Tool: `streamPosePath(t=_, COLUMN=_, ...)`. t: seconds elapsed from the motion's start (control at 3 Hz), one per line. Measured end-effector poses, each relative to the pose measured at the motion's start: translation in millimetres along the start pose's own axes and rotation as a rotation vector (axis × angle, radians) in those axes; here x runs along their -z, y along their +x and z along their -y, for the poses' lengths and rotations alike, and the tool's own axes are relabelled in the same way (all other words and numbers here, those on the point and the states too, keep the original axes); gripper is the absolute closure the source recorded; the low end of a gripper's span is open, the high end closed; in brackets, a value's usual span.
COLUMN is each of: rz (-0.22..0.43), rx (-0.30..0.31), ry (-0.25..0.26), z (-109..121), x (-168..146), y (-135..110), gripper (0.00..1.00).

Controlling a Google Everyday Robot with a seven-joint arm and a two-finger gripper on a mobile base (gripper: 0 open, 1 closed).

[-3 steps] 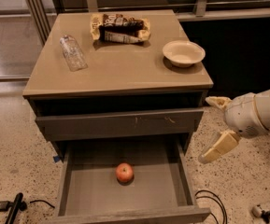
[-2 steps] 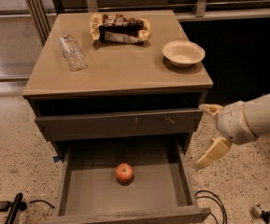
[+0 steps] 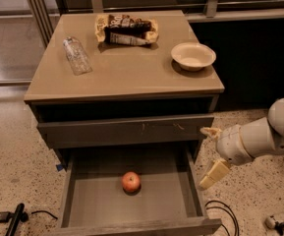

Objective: Pick apple from middle drawer and place on counter

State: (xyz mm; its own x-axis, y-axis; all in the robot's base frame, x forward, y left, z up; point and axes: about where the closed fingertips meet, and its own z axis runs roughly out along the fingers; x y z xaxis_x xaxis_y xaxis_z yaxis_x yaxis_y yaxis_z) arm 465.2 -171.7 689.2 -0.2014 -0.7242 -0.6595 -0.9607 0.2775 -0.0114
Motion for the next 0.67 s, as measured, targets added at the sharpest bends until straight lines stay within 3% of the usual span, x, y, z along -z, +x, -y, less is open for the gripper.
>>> streamPosePath(t=0.33, rz=-0.043, rx=0.039, ry=0.025, z=-4.7, x=-39.6, y=15.1, gripper=0.0)
streamPosePath(t=0.67, rz=-0.069, rx=0.017, ry=0.093, z=-11.7, x=-70.3, y=19.7, gripper=0.0)
